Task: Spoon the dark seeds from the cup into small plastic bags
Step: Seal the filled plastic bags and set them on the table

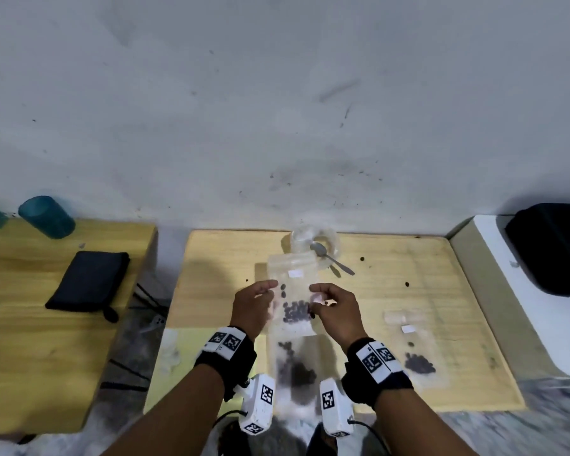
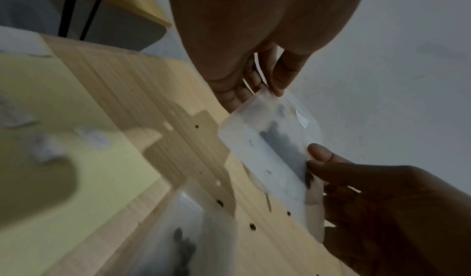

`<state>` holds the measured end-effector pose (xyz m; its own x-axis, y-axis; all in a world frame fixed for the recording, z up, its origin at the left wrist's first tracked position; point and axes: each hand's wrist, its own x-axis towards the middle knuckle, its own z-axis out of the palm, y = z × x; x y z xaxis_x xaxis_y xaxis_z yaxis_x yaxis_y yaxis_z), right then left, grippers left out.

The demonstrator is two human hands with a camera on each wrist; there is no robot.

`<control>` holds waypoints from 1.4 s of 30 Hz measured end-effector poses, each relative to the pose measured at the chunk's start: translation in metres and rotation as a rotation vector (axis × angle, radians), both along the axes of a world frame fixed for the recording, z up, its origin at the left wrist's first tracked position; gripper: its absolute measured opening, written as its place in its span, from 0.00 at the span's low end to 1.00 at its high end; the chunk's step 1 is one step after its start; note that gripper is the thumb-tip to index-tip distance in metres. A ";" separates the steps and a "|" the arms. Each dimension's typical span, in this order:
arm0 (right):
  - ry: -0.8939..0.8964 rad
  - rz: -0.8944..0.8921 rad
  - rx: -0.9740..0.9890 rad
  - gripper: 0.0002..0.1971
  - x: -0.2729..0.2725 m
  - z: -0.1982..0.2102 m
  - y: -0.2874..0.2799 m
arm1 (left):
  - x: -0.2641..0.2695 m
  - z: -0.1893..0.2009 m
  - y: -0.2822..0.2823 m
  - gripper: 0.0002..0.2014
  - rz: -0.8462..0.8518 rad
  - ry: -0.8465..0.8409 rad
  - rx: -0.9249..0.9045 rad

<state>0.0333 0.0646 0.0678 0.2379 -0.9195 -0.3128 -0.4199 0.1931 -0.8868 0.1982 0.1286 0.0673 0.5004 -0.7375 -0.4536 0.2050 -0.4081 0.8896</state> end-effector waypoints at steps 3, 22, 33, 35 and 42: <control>0.081 -0.028 0.009 0.16 -0.042 -0.010 -0.008 | -0.035 -0.013 -0.013 0.15 -0.103 0.056 0.062; 0.577 -0.078 0.140 0.19 -0.247 -0.070 -0.027 | -0.247 -0.076 -0.069 0.21 -0.530 0.063 0.346; 0.272 0.005 -0.071 0.18 -0.157 -0.039 0.007 | -0.157 -0.045 -0.036 0.09 -0.245 0.054 0.167; 0.256 0.142 0.032 0.15 -0.129 -0.042 0.019 | -0.128 -0.043 -0.017 0.08 -0.165 -0.036 0.160; 0.457 0.349 0.193 0.38 -0.062 -0.059 0.048 | -0.057 -0.051 0.047 0.08 -0.060 -0.309 0.321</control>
<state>-0.0285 0.1125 0.0086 0.3172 -0.7280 -0.6078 -0.8177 0.1147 -0.5641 0.1411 0.1759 0.0165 0.6086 -0.6159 -0.5002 -0.0829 -0.6764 0.7319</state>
